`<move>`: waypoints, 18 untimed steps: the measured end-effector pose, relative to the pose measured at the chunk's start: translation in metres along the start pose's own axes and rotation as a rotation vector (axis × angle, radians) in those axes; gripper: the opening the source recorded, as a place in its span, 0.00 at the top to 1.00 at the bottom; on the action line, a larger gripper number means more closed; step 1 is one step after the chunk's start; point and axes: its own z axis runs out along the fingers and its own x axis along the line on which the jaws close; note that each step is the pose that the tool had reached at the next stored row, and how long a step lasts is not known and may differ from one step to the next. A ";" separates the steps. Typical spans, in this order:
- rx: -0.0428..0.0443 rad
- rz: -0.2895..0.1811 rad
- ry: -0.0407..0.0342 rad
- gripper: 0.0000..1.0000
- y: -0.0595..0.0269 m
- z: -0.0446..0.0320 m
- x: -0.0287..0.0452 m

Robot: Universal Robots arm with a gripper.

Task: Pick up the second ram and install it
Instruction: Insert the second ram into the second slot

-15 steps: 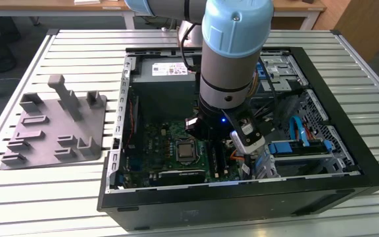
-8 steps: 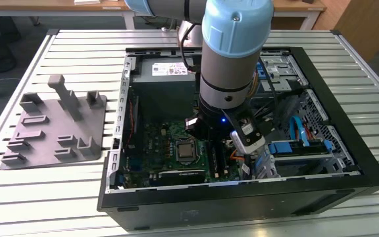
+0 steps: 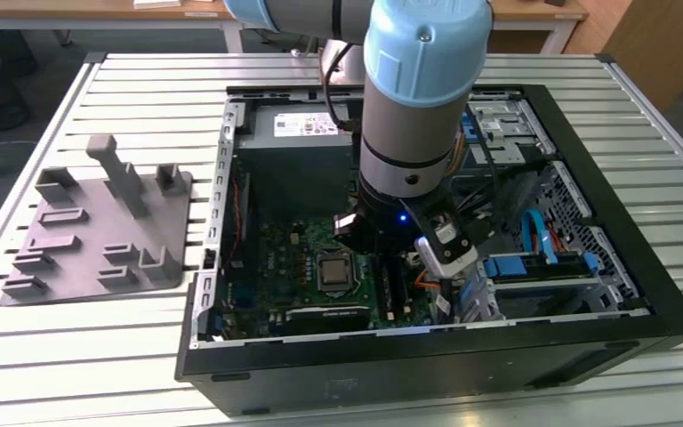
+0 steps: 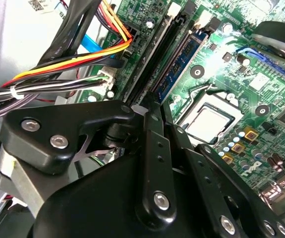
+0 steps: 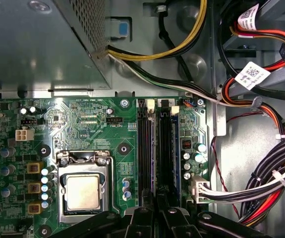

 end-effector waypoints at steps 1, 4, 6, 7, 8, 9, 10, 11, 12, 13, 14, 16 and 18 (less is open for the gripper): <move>-0.0001 -0.003 0.0001 0.86 0.0000 0.0001 0.0000; -0.0011 -0.011 0.0001 0.86 0.0001 0.0002 0.0006; -0.0012 -0.015 0.0002 0.86 0.0001 0.0001 0.0006; -0.0012 -0.015 0.0002 0.86 0.0001 0.0001 0.0006; -0.0011 -0.015 0.0003 0.86 0.0000 0.0000 0.0006; -0.0008 -0.015 0.0004 0.86 0.0000 0.0001 0.0006; -0.0009 -0.015 0.0004 0.86 0.0000 0.0005 0.0004; -0.0011 -0.015 0.0005 0.86 0.0001 0.0011 0.0001; -0.0011 -0.016 0.0005 0.86 0.0002 0.0017 -0.0002; -0.0009 -0.015 0.0007 0.86 0.0003 0.0022 -0.0005; -0.0007 -0.015 0.0008 0.86 0.0004 0.0027 -0.0008; -0.0005 -0.015 0.0008 0.86 0.0006 0.0037 -0.0009; -0.0010 -0.015 0.0008 0.86 0.0009 0.0048 -0.0009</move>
